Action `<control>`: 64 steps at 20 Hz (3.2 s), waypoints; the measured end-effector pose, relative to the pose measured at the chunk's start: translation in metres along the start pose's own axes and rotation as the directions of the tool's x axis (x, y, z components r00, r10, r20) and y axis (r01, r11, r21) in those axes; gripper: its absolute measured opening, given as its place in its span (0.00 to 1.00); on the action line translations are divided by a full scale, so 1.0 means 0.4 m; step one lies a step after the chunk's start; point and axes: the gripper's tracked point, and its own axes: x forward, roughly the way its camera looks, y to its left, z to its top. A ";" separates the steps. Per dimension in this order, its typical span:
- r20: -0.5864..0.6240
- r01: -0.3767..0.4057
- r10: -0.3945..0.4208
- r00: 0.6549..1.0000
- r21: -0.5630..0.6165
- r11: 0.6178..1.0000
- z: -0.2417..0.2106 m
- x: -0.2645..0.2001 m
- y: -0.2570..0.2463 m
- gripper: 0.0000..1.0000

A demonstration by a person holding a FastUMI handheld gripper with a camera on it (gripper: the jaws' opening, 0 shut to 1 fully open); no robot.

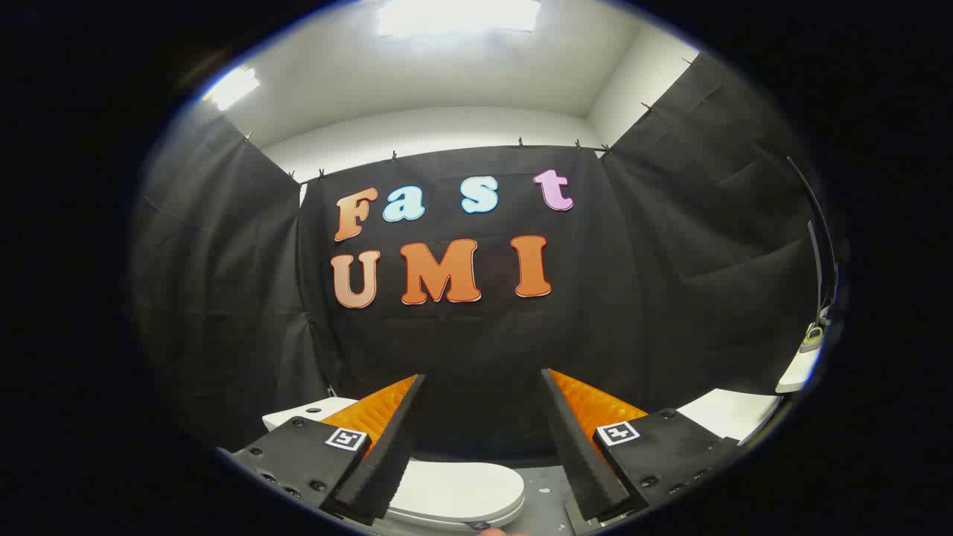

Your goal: Open the toilet lid.

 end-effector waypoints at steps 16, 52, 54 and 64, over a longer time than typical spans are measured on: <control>0.000 -0.005 0.005 1.000 0.002 1.000 -0.001 0.002 -0.001 0.96; -0.231 0.119 0.018 0.973 0.564 0.817 -0.725 0.222 -0.177 0.95; -0.308 0.152 0.026 0.951 0.538 0.829 -0.841 0.208 -0.181 0.95; -0.514 0.274 0.052 0.856 0.537 0.798 -1.171 0.172 -0.190 0.96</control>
